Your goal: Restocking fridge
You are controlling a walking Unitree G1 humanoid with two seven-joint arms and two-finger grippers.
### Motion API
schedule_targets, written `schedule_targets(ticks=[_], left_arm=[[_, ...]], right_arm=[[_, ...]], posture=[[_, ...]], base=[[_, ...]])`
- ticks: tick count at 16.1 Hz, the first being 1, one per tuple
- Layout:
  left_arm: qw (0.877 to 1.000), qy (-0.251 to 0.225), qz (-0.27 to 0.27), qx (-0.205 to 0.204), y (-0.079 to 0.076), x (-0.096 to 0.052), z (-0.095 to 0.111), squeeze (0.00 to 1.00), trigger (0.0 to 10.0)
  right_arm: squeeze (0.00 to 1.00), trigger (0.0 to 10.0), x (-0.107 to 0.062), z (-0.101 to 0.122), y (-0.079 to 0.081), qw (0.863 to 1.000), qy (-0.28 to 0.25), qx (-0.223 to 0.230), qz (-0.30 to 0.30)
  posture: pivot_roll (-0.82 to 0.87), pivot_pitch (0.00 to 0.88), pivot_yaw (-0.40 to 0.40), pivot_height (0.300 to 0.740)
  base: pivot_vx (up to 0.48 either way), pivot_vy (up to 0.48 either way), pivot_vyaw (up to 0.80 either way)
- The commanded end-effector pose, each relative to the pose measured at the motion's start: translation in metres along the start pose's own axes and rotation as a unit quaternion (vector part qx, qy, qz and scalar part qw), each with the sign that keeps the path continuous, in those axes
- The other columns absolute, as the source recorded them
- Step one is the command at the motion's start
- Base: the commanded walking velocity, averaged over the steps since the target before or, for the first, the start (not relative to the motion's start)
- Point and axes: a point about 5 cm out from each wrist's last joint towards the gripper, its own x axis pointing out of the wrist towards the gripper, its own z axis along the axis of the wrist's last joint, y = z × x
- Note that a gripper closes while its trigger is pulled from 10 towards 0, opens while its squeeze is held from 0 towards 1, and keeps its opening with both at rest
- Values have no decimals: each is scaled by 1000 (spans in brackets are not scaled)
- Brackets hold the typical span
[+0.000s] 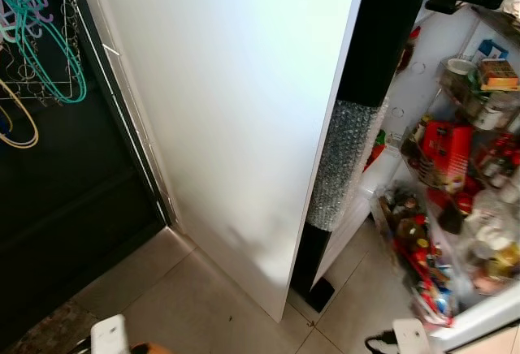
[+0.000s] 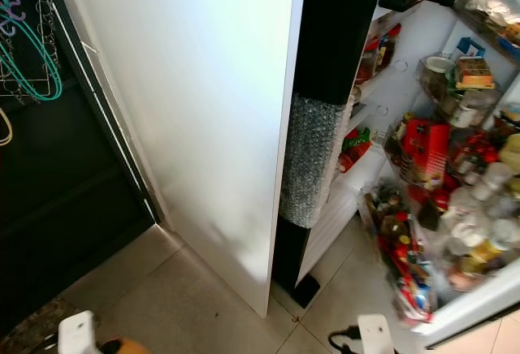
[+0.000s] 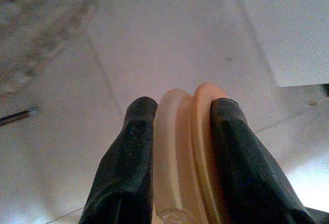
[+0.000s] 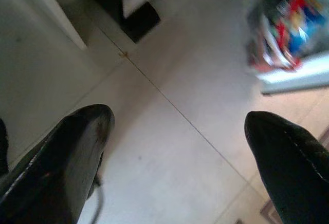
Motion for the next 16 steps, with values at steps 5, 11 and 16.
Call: schedule_targets(ticks=[5,11,16], left_arm=[[1000,27,-4,0,-11,2,-3,0,10000],[1000,12,-9,19,-17,5,18,0,10000],[1000,0,-7,15,-25,7,33,0,10000]], right_arm=[[0,10000,1,-3,4,1000,11,11,19],[0,10000,6,25,4,1000,-12,7,23],[0,10000,7,30,-3,1000,-7,17,20]], posture=[[-27,0,-50,740],[-28,0,-41,740],[7,0,-33,740]], base=[[0,0,0],[0,-215,0],[0,-251,320]])
